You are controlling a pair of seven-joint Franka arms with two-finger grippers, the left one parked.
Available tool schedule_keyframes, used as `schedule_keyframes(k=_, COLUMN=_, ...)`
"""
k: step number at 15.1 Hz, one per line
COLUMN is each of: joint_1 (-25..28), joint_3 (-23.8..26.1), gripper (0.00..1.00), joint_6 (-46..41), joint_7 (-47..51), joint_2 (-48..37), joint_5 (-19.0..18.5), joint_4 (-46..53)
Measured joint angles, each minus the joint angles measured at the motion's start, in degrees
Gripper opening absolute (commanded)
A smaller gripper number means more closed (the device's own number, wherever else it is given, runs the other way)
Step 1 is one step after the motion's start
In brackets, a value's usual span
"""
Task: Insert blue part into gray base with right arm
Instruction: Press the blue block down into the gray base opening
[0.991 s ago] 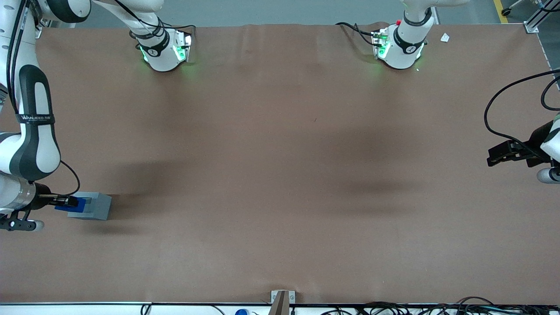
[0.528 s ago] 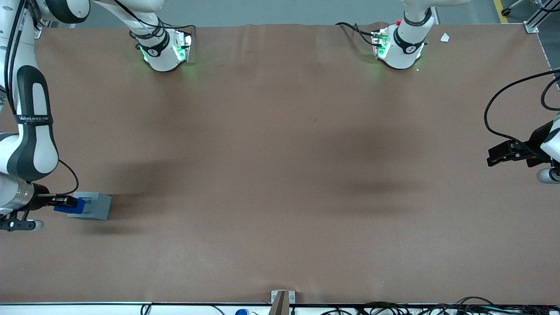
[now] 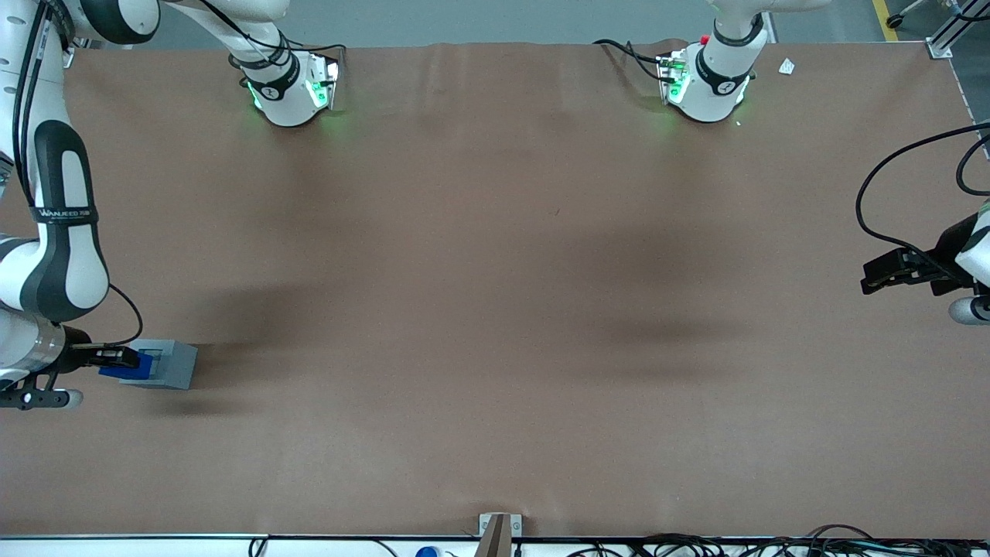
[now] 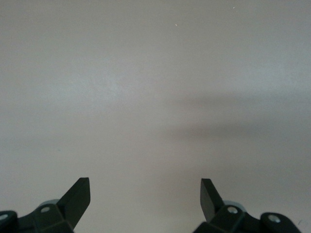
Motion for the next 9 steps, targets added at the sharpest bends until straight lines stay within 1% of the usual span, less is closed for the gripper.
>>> schedule_keyframes(k=9, joint_1=0.0, joint_3=0.0, gripper=0.01, joint_6=0.1, joint_7=0.0, joint_2=0.3, joint_5=0.0, joint_4=-0.9)
